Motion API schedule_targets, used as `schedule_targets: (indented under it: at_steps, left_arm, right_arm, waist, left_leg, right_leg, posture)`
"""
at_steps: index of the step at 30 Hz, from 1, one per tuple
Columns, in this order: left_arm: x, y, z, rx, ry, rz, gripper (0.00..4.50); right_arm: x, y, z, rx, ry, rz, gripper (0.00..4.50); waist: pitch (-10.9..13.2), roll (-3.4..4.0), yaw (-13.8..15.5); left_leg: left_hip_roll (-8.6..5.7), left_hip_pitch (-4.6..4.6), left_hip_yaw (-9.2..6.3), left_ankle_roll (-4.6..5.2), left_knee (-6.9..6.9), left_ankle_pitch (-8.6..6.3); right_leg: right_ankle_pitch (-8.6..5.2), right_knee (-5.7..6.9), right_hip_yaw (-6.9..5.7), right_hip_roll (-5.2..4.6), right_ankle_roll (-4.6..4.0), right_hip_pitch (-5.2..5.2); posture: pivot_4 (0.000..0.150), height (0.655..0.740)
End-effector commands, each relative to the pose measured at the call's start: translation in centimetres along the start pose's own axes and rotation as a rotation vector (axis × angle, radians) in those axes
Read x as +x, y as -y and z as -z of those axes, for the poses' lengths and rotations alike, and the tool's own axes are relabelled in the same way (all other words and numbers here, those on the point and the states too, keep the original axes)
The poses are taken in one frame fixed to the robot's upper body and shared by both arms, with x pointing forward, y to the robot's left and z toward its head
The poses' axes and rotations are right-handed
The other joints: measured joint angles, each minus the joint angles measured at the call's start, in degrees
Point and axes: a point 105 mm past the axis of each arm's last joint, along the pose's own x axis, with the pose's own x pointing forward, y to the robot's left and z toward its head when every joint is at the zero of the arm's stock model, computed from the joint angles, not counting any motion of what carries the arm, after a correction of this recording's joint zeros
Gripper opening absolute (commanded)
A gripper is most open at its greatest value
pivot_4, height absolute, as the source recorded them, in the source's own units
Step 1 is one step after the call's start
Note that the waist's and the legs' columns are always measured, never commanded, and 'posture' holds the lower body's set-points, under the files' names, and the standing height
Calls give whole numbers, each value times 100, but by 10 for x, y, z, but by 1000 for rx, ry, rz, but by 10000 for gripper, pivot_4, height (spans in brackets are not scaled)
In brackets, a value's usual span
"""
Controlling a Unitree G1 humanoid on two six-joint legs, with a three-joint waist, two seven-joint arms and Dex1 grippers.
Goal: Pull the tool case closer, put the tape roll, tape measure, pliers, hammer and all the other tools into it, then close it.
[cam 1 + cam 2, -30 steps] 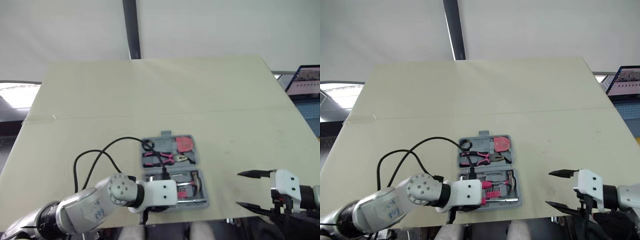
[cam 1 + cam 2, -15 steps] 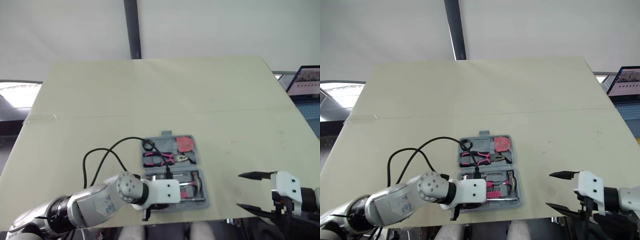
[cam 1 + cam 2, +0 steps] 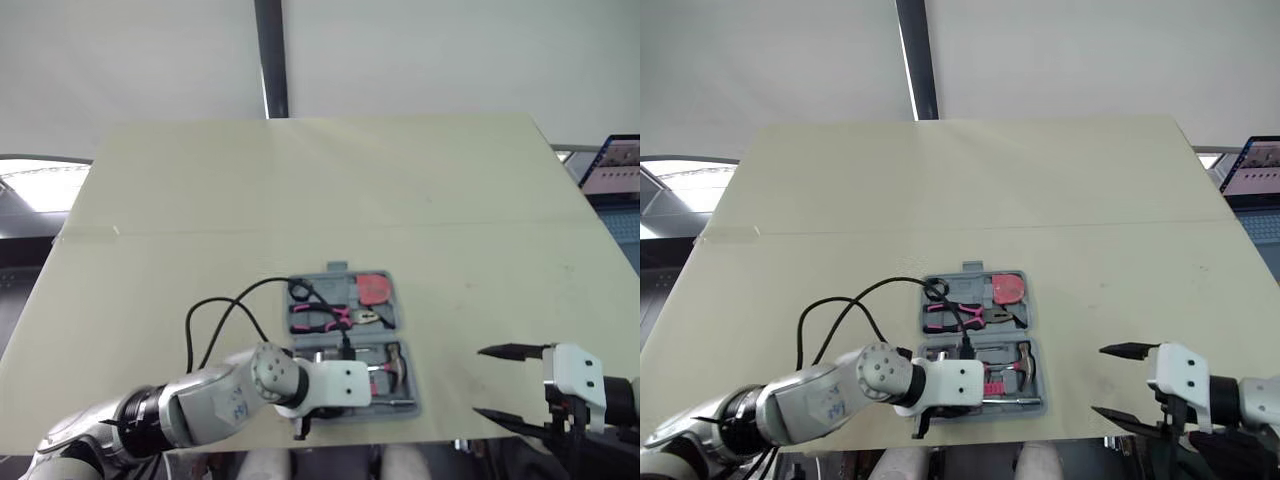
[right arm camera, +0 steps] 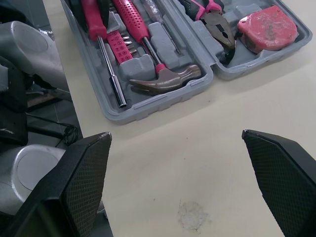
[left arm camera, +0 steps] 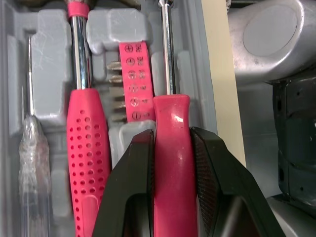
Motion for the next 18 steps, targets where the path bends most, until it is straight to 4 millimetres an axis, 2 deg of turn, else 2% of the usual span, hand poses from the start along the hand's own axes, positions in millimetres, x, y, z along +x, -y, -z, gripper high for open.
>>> schedule_targets:
  at_steps: [1,18]
  left_arm:
    - [0,-1,-5,30,15,-7,5991]
    - [9,1,3,20,-28,15,5991]
  right_arm:
    - [-5,4,-6,-23,9,34,45000]
    - [-4,4,-7,-22,9,39,45000]
  waist:
    - [0,0,-4]
    - [-1,0,22]
  left_leg:
    - [0,0,0,0,0,0]
    - [-2,6,0,1,2,1]
  right_leg:
    - [0,0,0,0,0,0]
    - [1,0,0,0,2,8]
  posture:
    - [1500,7360]
    - [1500,7360]
